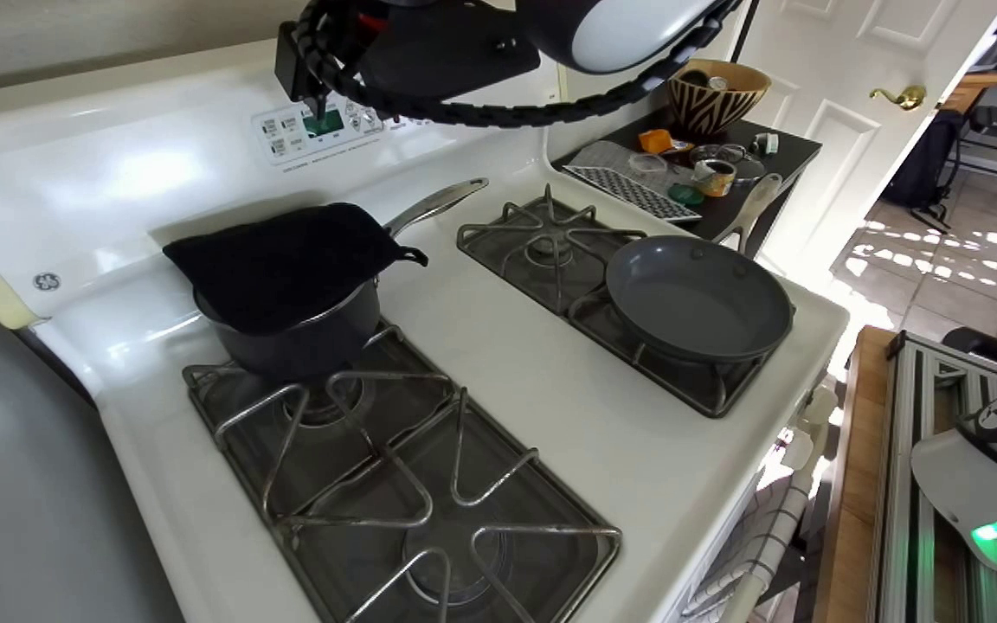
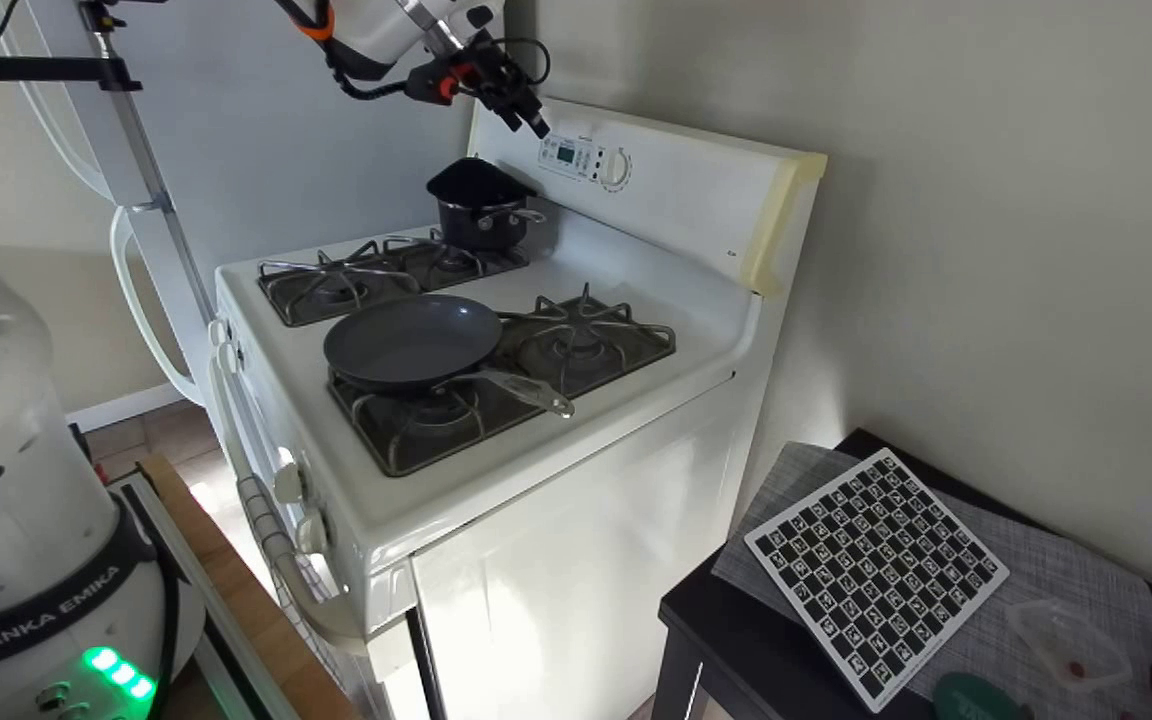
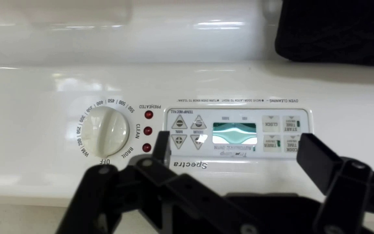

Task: Push the bottom button on the second row of buttons from the left of the stove button display

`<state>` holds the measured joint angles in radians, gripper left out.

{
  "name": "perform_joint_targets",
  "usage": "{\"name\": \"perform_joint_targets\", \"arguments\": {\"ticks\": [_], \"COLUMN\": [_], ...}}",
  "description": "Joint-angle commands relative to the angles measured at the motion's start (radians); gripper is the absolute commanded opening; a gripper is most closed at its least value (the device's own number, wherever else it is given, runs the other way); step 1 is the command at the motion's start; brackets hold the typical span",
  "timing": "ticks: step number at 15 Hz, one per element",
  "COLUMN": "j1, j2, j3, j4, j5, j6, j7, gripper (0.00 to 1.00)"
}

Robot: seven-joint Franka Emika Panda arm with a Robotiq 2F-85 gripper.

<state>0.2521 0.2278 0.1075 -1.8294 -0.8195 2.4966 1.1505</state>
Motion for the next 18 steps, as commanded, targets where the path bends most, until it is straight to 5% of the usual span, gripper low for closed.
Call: {"name": "perform_joint_targets", "arguments": {"ticks": [1, 18], "j1": [0.023, 0.071], "j2": [-0.049, -0.154], "j3": [-0.004, 0.098], "j4": [-0.045, -0.069], "j5": [-0.01, -0.137], "j6": [-0.065, -0.264], "j7": [0.052, 0.166], "gripper": [1.0, 1.0]}}
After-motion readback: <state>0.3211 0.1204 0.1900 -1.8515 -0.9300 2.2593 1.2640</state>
